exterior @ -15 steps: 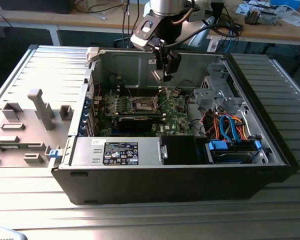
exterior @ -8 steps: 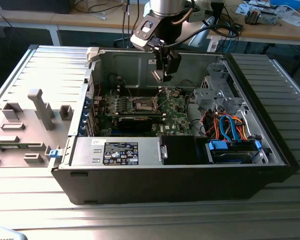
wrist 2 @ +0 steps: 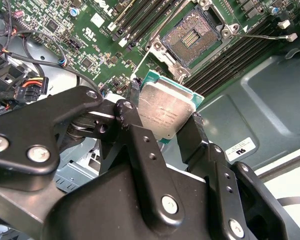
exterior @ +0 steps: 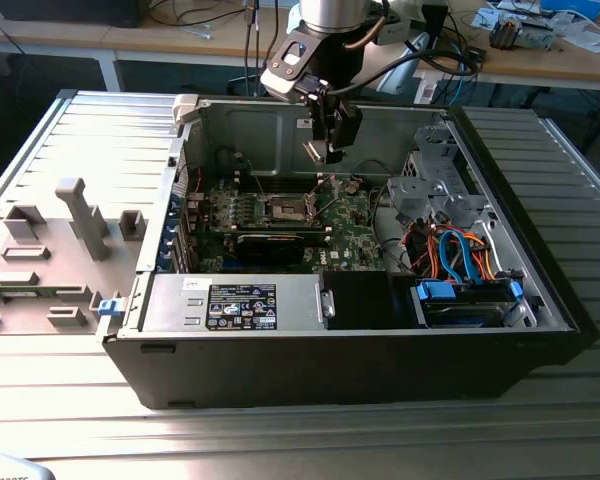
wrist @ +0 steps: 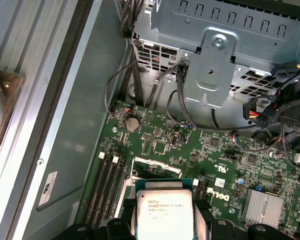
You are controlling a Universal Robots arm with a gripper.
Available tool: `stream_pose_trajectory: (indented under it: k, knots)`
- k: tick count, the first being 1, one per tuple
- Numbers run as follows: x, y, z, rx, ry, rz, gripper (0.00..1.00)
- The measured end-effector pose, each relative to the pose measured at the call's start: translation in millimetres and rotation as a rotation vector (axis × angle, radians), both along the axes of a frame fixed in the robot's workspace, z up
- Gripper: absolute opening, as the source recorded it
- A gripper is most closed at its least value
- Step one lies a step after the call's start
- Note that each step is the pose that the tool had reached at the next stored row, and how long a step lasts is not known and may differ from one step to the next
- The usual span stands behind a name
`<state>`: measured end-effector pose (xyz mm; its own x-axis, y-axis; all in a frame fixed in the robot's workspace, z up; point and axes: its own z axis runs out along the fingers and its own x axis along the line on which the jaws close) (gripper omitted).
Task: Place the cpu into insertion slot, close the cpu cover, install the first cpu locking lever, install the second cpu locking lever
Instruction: 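Place the cpu into insertion slot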
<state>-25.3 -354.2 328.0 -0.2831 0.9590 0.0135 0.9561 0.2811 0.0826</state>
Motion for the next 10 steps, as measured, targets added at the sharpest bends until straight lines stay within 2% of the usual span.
stream_pose_trajectory:
  k: [10]
  knots:
    - [0.0, 0.0, -0.2, 0.0, 0.0001, -0.004, 0.55]
